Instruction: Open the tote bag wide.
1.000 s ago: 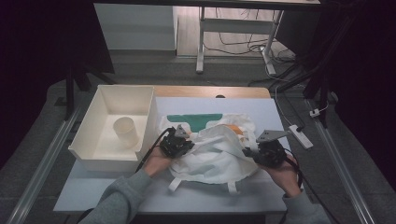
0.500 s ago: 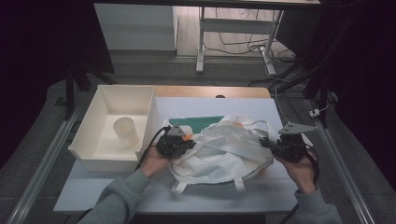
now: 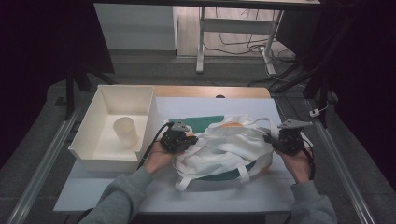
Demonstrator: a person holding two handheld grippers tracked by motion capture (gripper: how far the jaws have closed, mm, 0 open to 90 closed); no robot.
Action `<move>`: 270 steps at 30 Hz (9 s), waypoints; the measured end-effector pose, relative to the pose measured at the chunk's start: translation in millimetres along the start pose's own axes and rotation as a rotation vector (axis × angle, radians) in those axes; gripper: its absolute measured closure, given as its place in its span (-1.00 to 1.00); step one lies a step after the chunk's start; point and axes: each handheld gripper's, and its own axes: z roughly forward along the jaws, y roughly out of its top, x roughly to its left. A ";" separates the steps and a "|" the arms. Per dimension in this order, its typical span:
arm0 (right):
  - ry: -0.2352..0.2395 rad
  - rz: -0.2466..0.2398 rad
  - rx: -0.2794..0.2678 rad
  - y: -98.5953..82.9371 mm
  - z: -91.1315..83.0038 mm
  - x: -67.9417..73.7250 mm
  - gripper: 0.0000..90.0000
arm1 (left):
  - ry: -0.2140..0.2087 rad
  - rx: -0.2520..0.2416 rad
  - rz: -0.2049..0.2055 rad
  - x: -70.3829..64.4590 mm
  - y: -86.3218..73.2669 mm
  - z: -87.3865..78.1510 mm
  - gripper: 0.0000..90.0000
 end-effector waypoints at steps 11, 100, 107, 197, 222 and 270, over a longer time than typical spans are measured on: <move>0.028 0.062 0.138 -15.5 48.0 -17.5 0.92 | 0.015 0.034 -0.031 10.6 0.8 18.3 0.89; 0.369 -0.335 0.224 4.3 67.6 147.6 0.78 | 0.001 0.039 -0.020 8.2 -4.7 18.6 0.87; 0.366 -0.338 0.215 3.8 66.1 148.0 0.95 | 0.000 0.040 -0.017 7.5 -4.4 17.3 0.86; 0.464 -0.411 0.174 -25.5 1.9 169.4 0.97 | 0.013 -0.026 -0.075 30.9 32.3 13.6 0.85; 0.485 -0.372 0.179 -31.6 13.7 168.9 0.95 | 0.014 0.017 -0.067 29.9 24.5 23.8 0.77; 0.505 -0.357 0.165 -30.7 11.7 172.3 0.96 | 0.094 0.056 0.051 -5.6 8.7 4.4 0.94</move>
